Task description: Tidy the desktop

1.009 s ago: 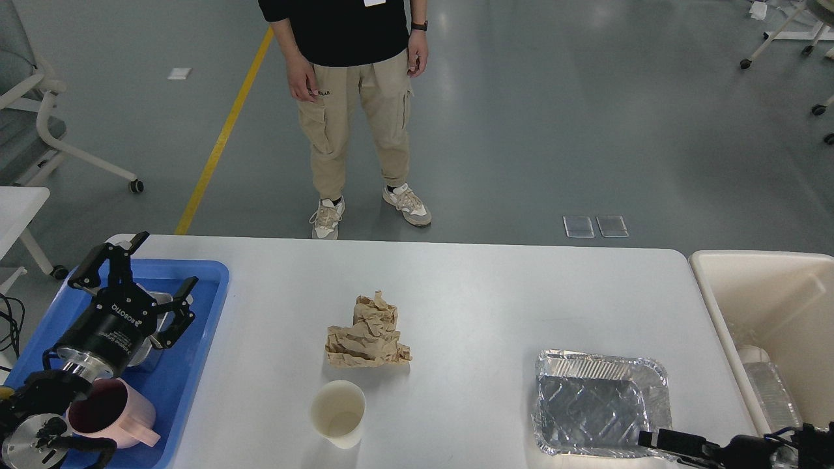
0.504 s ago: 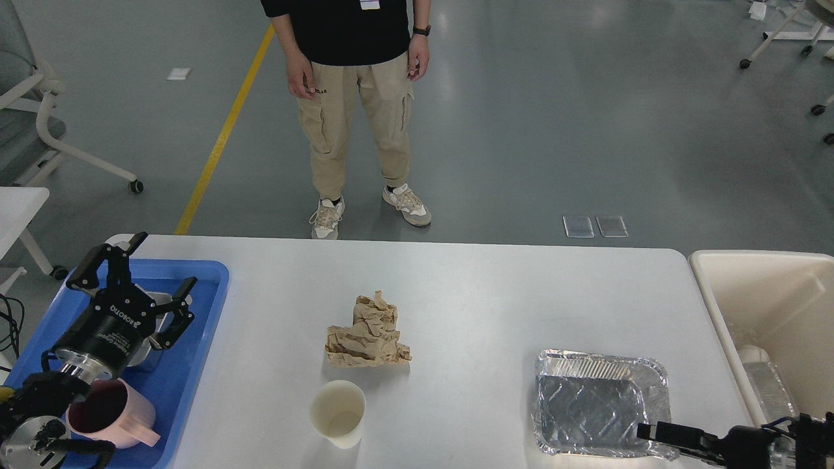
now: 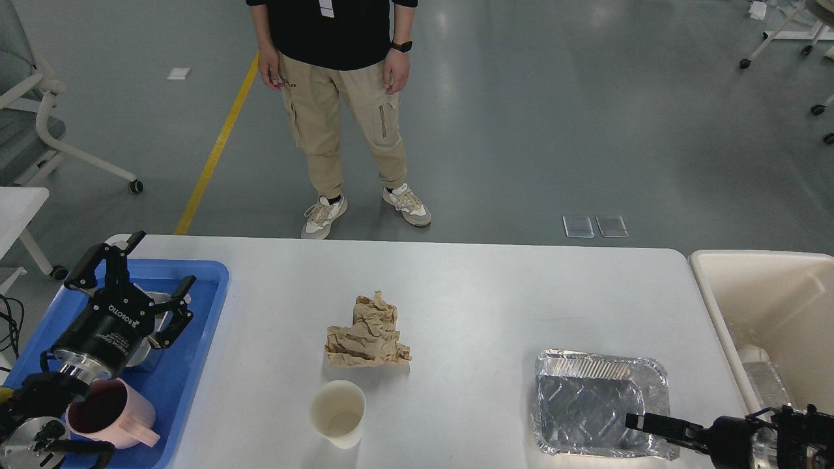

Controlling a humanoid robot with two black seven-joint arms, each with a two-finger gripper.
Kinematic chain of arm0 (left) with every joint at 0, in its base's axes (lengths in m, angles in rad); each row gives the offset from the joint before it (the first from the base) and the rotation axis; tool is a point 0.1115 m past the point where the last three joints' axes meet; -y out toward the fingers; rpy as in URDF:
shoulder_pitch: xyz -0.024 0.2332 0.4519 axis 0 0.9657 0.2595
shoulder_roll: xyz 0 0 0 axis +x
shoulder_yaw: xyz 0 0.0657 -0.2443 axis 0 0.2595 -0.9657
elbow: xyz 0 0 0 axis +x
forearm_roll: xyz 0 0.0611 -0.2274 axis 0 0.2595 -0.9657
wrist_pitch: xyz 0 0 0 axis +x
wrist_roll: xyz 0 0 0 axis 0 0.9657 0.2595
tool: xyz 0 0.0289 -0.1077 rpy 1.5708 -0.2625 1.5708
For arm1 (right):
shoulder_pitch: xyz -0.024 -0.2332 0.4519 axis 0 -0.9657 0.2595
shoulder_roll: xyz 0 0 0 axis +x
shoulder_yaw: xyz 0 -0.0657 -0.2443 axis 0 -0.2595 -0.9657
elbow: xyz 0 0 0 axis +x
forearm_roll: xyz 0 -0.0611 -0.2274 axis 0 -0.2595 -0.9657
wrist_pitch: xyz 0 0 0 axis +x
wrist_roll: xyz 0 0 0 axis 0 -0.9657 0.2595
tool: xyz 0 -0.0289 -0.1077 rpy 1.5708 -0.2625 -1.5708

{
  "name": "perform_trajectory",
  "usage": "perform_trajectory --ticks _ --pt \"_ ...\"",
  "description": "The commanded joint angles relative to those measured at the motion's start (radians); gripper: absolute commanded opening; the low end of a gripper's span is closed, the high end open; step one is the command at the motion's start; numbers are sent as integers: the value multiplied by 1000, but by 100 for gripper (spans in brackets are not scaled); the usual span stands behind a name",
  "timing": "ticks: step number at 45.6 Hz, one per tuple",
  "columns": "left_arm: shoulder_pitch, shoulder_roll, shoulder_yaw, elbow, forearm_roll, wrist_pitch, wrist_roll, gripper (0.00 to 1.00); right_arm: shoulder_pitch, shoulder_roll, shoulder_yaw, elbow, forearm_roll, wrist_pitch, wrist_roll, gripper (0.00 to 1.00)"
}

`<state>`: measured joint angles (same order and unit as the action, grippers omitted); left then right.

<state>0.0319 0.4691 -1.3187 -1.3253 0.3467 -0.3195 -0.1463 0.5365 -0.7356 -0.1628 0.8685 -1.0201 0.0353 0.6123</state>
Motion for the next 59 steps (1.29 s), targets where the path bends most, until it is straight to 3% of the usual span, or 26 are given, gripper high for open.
perform_trajectory --ticks 1,27,34,38,42,59 --pt "2 -1 -1 0 0 -1 -2 97 4 4 0 -16 0 -5 0 100" --pt "16 -4 -4 0 0 -7 -12 97 26 55 -1 -89 1 -5 0 97" --pt "22 -4 -4 0 8 -9 -19 97 34 55 -1 -94 1 -18 6 84" --pt "22 -6 -4 0 18 -9 -22 97 33 59 -3 -94 1 -23 6 61" --pt "22 -6 -4 0 20 -9 -27 97 31 67 -4 -94 1 -23 7 50" --pt "22 -6 -5 0 20 -10 -29 97 30 73 -9 -102 -2 -23 37 30"
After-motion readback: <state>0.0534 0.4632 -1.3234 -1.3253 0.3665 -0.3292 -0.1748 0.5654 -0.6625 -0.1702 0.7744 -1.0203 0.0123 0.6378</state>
